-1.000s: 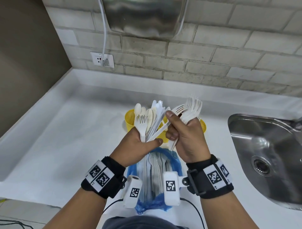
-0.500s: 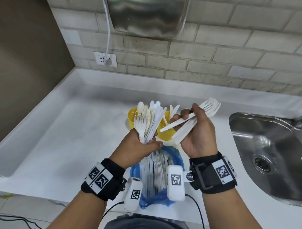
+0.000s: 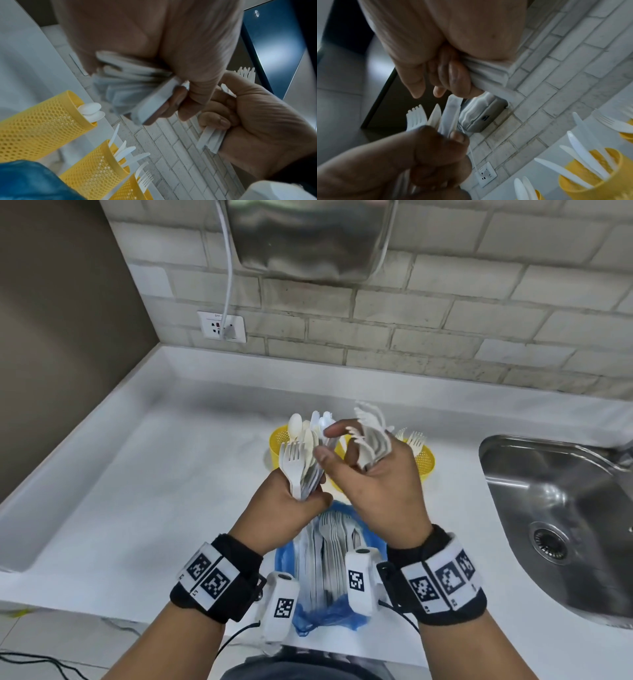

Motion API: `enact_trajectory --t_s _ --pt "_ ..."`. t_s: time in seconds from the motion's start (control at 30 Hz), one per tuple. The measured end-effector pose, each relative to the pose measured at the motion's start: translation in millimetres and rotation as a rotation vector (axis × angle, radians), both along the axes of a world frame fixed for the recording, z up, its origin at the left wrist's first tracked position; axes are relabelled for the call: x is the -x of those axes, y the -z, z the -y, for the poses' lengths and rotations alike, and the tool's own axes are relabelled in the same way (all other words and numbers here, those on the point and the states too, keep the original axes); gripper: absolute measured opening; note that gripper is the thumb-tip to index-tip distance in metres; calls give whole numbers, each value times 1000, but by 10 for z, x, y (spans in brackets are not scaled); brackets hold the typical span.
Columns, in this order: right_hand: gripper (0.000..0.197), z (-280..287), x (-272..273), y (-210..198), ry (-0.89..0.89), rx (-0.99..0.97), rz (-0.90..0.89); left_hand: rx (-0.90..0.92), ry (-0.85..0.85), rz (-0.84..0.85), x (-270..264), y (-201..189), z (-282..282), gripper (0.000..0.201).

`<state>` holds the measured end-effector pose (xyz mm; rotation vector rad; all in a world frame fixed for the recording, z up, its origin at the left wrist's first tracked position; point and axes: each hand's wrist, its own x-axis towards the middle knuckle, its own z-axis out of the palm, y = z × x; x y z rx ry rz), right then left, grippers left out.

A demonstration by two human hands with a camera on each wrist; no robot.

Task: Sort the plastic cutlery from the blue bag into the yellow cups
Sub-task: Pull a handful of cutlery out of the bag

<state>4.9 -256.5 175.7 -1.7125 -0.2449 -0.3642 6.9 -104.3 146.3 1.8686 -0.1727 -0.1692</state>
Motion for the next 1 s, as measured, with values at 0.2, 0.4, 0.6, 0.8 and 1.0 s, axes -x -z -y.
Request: enact_trajectory --t_s 0.2,0.4,0.6,0.8,1.0 --pt "12 -66 -5 22 27 73 -9 -6 52 85 78 -119 105 47" --pt "13 -12 11 19 23 56 -18 -9 81 102 102 -170 191 40" --pt "19 101 12 29 -5 17 -17 -34 112 150 92 -121 288 37" --pt "17 277 -5 19 -61 -18 -51 -20 99 183 74 -76 429 49" --pt "20 442 1 12 -90 31 -47 -29 100 151 61 -59 554 49"
